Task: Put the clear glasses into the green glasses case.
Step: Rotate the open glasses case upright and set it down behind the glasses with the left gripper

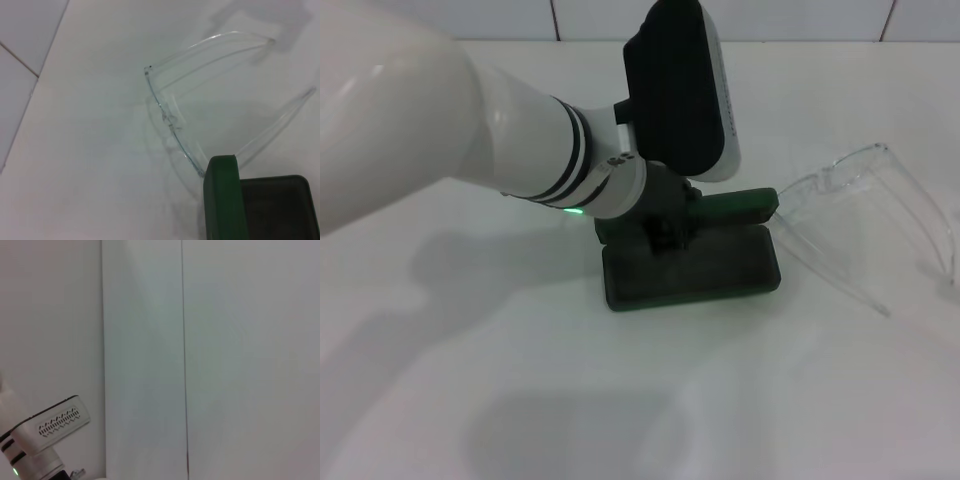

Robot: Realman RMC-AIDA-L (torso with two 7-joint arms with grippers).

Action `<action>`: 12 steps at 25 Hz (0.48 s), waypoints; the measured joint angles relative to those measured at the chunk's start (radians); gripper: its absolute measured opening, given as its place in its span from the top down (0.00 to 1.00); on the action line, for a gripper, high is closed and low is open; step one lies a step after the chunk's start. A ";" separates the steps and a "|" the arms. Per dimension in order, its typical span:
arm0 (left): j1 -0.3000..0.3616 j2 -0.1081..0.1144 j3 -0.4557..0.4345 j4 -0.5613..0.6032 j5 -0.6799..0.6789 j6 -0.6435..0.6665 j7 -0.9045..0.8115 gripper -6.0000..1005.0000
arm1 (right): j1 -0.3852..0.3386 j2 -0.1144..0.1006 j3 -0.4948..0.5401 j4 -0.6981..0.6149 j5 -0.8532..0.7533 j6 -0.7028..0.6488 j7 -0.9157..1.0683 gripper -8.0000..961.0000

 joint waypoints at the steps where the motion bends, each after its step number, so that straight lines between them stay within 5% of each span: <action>1: 0.002 0.000 0.004 -0.002 0.000 -0.009 0.000 0.78 | 0.000 0.000 0.000 0.000 0.000 0.000 0.000 0.16; 12: 0.010 0.002 0.016 -0.014 -0.001 -0.028 -0.001 0.77 | 0.002 0.002 0.000 0.009 0.000 -0.002 -0.003 0.16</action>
